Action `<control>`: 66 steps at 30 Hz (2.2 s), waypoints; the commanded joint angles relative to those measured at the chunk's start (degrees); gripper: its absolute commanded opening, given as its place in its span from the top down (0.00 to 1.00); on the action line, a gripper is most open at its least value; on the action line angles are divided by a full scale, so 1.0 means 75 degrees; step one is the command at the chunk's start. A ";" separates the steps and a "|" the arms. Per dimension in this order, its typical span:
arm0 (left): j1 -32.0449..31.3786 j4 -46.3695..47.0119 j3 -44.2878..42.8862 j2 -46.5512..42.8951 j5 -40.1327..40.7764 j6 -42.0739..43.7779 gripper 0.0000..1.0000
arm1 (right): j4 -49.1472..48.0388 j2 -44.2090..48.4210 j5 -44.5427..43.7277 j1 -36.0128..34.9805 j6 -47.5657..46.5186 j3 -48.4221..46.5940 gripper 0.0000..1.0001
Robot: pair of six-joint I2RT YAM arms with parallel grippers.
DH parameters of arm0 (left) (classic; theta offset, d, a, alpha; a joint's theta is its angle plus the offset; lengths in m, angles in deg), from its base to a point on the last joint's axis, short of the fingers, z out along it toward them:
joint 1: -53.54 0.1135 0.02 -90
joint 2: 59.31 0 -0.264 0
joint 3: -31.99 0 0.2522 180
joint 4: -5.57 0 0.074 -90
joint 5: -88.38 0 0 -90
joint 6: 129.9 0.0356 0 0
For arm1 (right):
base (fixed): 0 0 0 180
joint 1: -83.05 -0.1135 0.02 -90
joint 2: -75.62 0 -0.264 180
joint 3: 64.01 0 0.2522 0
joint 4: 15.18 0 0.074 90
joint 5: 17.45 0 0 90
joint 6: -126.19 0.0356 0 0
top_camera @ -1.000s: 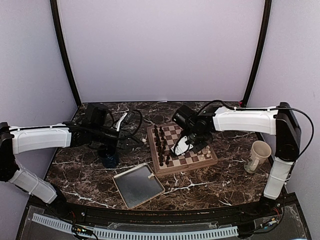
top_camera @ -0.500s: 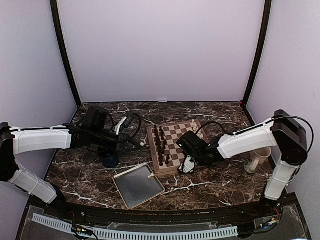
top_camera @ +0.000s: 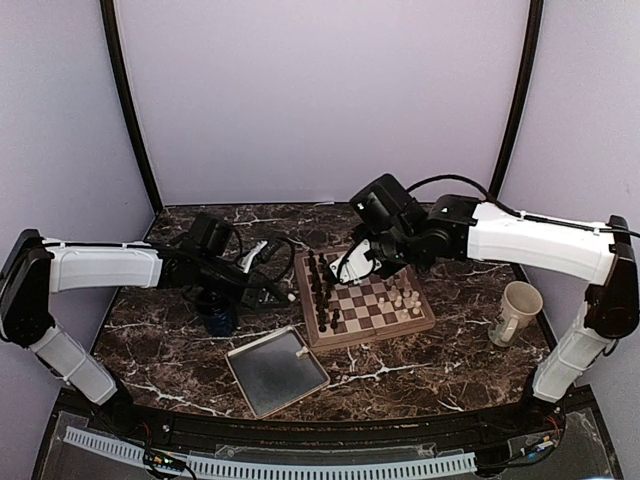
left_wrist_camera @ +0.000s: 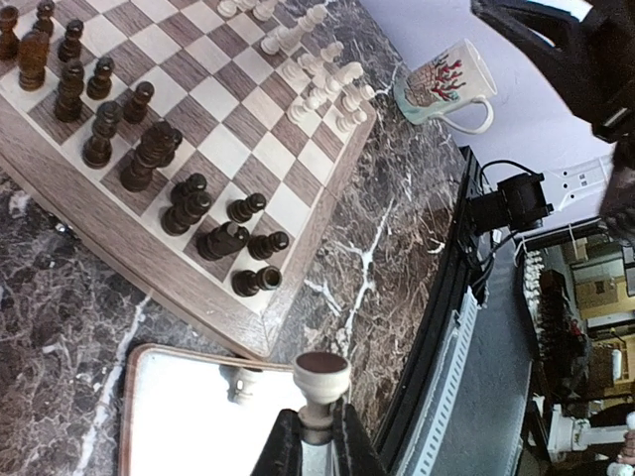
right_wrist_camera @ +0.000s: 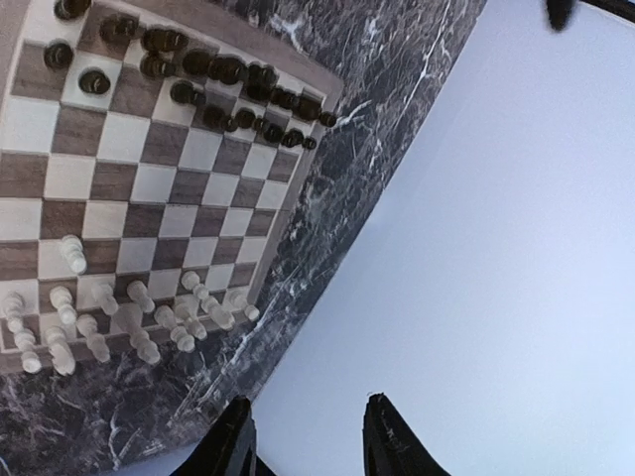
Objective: Set up the chess pieces on the board
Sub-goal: Pass from the left arm to the right, then pass from the right arm to the left
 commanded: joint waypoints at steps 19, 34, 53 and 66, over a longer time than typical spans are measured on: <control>0.0067 -0.0765 -0.1853 0.1998 -0.3417 -0.0584 0.90 | 0.1799 -0.0839 0.5740 -0.0291 0.3243 -0.1491 0.63; -0.0319 -0.1455 -0.2234 0.2131 -0.3793 -0.0260 0.89 | 0.1035 -0.1492 0.5114 -0.0532 0.3169 -0.1274 0.59; -0.0348 0.0985 -0.1156 0.0459 -0.2160 -0.0336 0.63 | 0.0843 -0.0640 0.5796 0.0249 0.4442 -0.0659 0.88; -0.1788 0.4223 -0.0560 -0.0198 0.2295 0.2386 0.56 | -0.0855 0.0030 1.0589 0.2381 0.7367 0.0148 0.87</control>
